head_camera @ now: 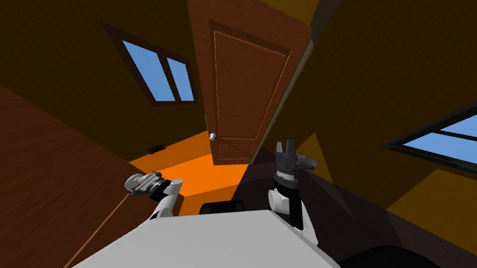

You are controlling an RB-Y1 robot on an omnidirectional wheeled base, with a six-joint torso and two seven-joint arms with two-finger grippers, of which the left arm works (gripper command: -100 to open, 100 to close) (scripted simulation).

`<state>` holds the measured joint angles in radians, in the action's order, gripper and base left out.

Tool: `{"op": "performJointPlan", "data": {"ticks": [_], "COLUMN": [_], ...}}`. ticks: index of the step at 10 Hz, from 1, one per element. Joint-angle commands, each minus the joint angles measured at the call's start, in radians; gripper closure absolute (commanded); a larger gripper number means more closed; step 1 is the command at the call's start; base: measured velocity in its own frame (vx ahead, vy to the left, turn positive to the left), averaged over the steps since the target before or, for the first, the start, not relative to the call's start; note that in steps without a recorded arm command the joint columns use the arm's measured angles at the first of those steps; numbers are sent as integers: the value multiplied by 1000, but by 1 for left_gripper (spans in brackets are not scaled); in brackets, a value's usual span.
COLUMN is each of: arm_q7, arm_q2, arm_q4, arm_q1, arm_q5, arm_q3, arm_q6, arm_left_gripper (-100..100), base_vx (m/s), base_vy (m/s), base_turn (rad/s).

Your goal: Push the door open

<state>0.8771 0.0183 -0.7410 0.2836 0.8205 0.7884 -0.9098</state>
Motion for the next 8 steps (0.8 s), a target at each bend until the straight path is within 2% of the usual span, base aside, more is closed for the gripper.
{"op": "performJointPlan", "data": {"ticks": [1, 3, 4, 6, 7, 8], "arm_q7": [-21, -21, -35, -35, -34, -34], "arm_q2": [-4, -4, -3, -3, 6, 6], "arm_q4": [-15, -15, -39, -39, -38, -38], "arm_q1": [-39, -32, -8, -8, -18, -18], "arm_q5": [10, 10, 19, 19, 28, 28], "arm_q3": [28, 28, 32, 32, 49, 49], "arm_q6": [-8, -8, 2, 2, -14, -14], "arm_left_gripper": [100, 100, 100, 100, 100, 100], "base_vx": [-20, -20, 157, 139, 96, 94], "base_vy": [-7, 1, 64, 35, 28, 34], "base_turn": [-1, 15, -100, 18, 34, 0]}}
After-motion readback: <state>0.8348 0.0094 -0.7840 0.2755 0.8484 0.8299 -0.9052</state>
